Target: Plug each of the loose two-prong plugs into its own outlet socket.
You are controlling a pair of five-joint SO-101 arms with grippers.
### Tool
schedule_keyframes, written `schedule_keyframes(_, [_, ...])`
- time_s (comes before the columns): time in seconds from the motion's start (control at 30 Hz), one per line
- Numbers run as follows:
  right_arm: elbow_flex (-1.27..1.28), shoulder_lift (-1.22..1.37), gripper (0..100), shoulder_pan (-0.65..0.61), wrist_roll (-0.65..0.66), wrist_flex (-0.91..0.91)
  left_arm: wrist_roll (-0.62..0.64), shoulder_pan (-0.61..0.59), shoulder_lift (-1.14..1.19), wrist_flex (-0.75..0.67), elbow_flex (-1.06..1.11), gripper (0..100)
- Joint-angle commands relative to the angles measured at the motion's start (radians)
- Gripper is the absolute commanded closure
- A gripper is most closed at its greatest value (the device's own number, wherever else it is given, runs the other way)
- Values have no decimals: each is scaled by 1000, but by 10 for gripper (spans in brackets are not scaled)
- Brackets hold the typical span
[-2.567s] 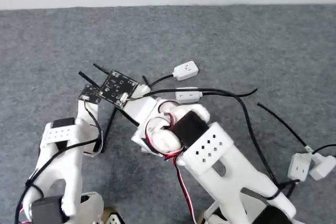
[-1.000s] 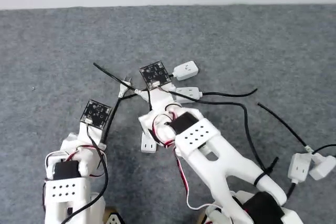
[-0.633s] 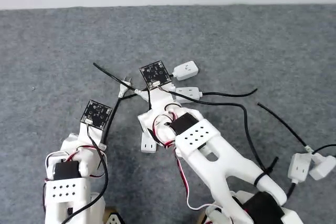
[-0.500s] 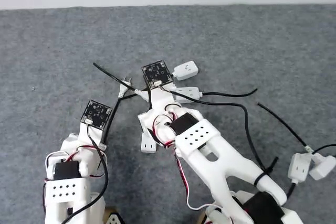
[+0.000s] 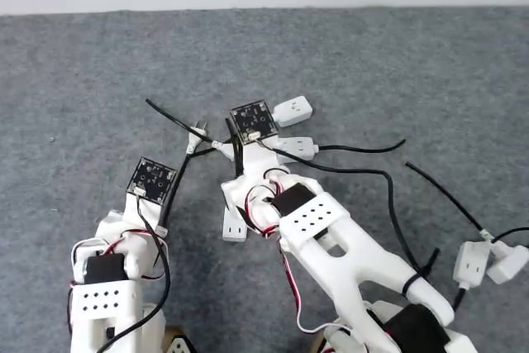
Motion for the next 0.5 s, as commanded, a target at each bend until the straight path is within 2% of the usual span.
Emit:
schedule_keyframes(0.0, [15, -10, 991, 8, -20, -12, 14, -9, -14, -23, -8, 985])
schedule_keyframes(0.37, [75, -44, 991, 2, 34, -16, 14, -9, -12, -23, -8, 985])
schedule_keyframes(0.47, [175, -140, 991, -4, 87, -88, 14, -9, -12, -23, -8, 985])
